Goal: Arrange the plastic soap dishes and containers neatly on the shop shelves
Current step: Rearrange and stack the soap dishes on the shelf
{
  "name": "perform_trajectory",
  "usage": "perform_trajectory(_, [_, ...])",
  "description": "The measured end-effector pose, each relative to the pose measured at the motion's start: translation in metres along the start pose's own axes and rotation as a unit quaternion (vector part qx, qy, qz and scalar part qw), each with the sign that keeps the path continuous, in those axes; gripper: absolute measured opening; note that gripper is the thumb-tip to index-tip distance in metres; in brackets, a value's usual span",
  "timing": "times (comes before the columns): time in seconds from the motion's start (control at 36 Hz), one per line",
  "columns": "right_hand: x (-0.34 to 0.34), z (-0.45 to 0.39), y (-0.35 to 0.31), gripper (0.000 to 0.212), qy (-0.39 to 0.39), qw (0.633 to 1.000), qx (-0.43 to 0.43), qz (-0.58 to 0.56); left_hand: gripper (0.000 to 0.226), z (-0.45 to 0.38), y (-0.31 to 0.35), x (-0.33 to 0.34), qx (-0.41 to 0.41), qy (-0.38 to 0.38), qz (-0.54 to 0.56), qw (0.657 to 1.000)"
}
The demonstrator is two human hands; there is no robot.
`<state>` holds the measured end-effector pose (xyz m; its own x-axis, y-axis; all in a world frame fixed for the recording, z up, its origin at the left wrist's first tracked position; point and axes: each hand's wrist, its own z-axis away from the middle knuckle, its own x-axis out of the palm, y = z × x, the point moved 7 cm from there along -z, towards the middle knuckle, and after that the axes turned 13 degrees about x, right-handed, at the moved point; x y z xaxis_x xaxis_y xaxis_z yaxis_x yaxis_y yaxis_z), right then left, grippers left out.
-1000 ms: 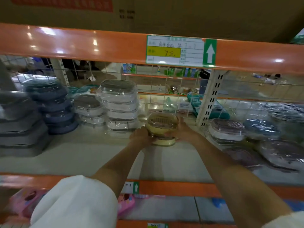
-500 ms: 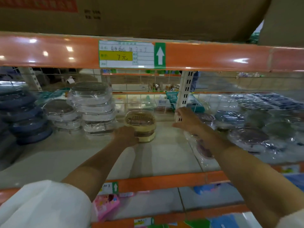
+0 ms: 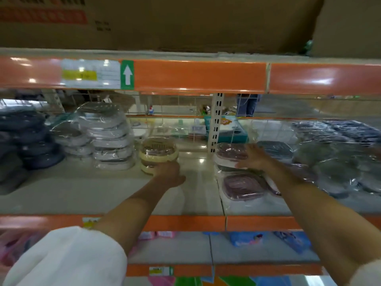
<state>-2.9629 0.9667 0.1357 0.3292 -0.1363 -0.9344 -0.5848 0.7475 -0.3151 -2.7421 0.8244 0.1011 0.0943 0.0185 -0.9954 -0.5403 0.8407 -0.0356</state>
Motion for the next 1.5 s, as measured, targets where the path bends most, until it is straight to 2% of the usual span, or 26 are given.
perform_trajectory(0.11, [0.006,-0.013,0.002,0.093,-0.004,1.000,-0.015,-0.027,0.050,0.002,0.009,-0.001,-0.028,0.007,0.038,0.999])
perform_trajectory(0.19, [0.007,-0.018,0.004,0.104,0.010,1.000,-0.011,-0.002,0.050,0.005,0.016,-0.003,-0.049,0.007,0.041,0.998])
perform_trajectory(0.39, [0.015,-0.027,0.005,0.119,-0.039,0.999,0.003,0.003,0.048,0.006,0.036,-0.001,-0.073,0.000,0.058,0.996])
perform_trajectory(0.5, [0.008,-0.030,0.003,0.109,-0.041,0.998,-0.014,-0.046,0.046,0.001,0.048,0.000,-0.068,0.009,0.077,0.995])
perform_trajectory(0.61, [-0.014,-0.033,0.013,0.102,0.025,0.998,-0.027,-0.060,0.047,-0.010,0.062,0.003,-0.060,0.011,0.135,0.989])
perform_trajectory(0.67, [-0.027,-0.033,0.021,0.103,0.046,0.997,-0.027,-0.064,0.051,-0.019,0.068,0.003,-0.065,0.012,0.152,0.986])
perform_trajectory(0.83, [-0.052,-0.029,0.048,0.087,0.065,0.995,-0.035,-0.071,0.067,-0.051,0.098,0.005,-0.044,0.031,0.205,0.977])
perform_trajectory(1.03, [-0.056,-0.024,0.072,0.088,0.069,0.996,-0.002,-0.057,0.058,-0.080,0.125,0.011,-0.030,0.025,0.198,0.979])
perform_trajectory(1.11, [-0.052,-0.024,0.071,0.089,0.062,0.996,-0.004,-0.059,0.054,-0.082,0.124,0.012,-0.043,0.033,0.166,0.985])
perform_trajectory(1.36, [-0.036,-0.029,0.028,0.096,0.055,0.997,-0.042,-0.037,0.058,-0.053,0.090,0.007,-0.097,-0.020,0.178,0.979])
perform_trajectory(1.5, [-0.022,-0.033,0.003,0.104,0.041,0.995,-0.056,-0.071,0.069,-0.025,0.057,0.012,-0.113,-0.027,0.195,0.974])
